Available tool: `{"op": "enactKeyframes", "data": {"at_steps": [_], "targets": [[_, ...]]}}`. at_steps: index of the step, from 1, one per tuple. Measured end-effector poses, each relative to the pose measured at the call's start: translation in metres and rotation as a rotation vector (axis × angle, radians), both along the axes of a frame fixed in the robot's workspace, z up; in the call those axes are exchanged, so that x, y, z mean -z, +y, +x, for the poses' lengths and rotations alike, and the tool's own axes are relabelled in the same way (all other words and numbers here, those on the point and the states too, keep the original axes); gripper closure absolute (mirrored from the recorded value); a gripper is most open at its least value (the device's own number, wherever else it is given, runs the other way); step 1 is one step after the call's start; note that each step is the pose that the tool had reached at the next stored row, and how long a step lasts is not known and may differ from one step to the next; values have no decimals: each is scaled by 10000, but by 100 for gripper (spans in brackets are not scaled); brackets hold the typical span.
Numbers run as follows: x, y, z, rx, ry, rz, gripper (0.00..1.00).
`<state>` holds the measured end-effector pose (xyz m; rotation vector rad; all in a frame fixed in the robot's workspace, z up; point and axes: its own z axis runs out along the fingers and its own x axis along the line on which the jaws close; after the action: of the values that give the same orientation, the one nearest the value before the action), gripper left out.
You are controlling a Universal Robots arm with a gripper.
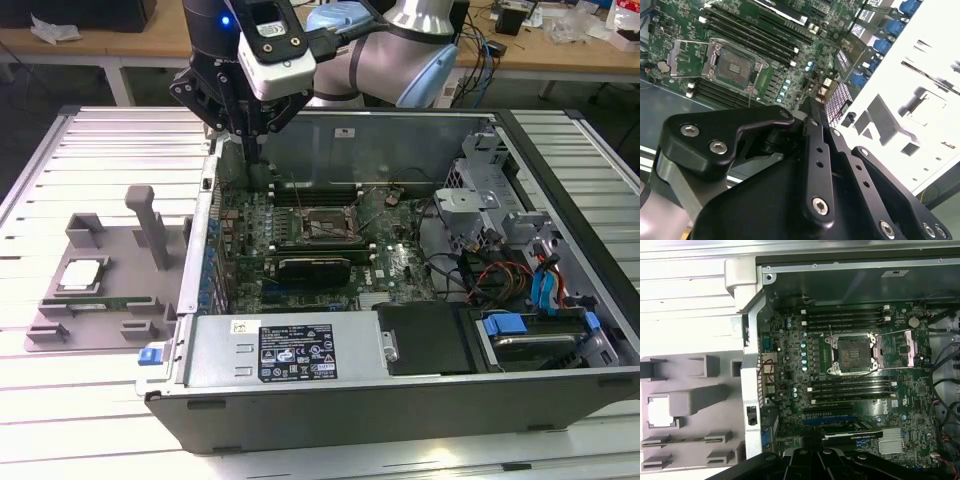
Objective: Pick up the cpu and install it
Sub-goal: 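Reach for the cpu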
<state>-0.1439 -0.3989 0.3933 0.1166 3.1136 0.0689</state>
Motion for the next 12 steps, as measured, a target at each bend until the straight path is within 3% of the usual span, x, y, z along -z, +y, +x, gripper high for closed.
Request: {"op": "enactKeyframes", "data": {"at_steps": [12], "targets": [[0, 0, -211, 0, -6, 0, 89]]}}
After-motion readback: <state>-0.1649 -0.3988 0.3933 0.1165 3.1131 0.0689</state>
